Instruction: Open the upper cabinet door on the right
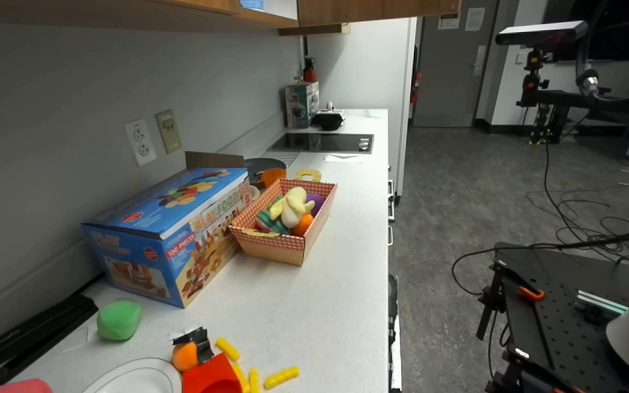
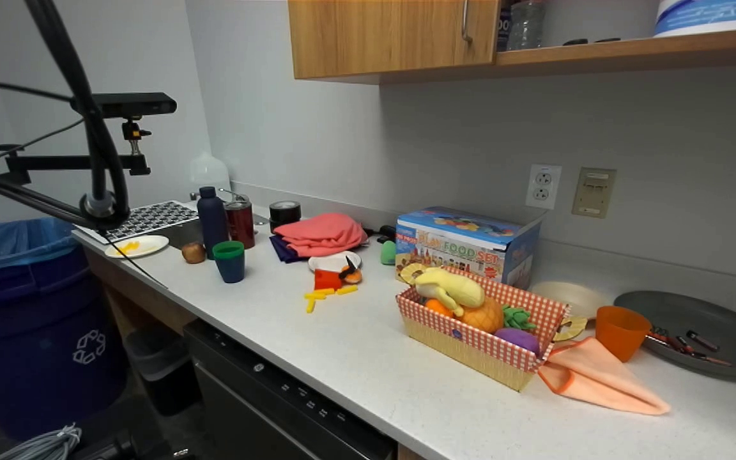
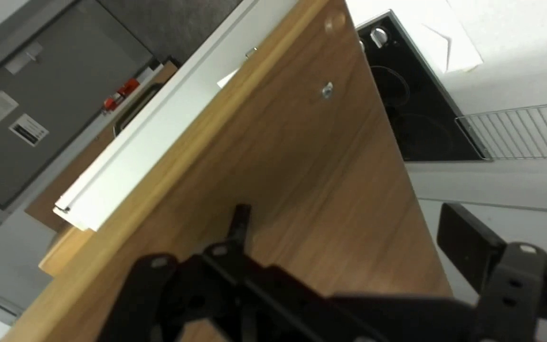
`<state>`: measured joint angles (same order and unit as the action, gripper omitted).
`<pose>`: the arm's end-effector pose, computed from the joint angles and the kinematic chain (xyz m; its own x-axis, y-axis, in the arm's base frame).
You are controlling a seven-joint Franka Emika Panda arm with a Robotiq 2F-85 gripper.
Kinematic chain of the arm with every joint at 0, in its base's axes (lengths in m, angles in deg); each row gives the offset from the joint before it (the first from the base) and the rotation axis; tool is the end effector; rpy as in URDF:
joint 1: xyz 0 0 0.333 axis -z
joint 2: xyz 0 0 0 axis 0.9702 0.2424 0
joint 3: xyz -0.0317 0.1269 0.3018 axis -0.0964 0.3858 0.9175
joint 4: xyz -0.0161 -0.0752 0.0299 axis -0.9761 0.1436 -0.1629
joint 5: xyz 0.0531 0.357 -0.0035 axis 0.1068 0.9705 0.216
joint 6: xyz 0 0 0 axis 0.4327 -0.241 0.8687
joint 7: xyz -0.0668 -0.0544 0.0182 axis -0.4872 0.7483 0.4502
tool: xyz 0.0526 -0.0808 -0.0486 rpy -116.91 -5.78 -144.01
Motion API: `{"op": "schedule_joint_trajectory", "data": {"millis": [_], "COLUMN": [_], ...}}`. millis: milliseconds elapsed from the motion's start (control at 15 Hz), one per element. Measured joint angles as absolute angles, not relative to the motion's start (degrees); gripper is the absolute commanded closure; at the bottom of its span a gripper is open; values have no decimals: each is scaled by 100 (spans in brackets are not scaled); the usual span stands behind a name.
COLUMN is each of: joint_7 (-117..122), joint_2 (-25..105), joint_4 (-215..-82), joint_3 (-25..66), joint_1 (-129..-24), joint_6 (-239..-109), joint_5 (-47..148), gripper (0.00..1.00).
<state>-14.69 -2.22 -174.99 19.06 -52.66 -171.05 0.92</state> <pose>0.3603 -0.2273 0.7019 0.7632 -0.1342 0.6321 -0.5771 -0.5816 0.5733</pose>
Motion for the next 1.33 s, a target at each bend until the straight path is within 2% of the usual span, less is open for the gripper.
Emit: {"op": "schedule_joint_trajectory", "data": {"millis": [400, 667, 1067, 1333], "joint_7": [-2652, -3901, -5329, -5433], "joint_2": [323, 606, 912, 919], "joint_4": [-17143, -16928, -16762, -16775], "joint_3": [1549, 1547, 1545, 1533], "joint_1": [-5177, -5179, -5373, -5663], "joint_6": [-16789, -16449, -15316, -14965], "joint_5": [-614, -1815, -3384, -3563], "gripper": [0, 0, 0, 0]}}
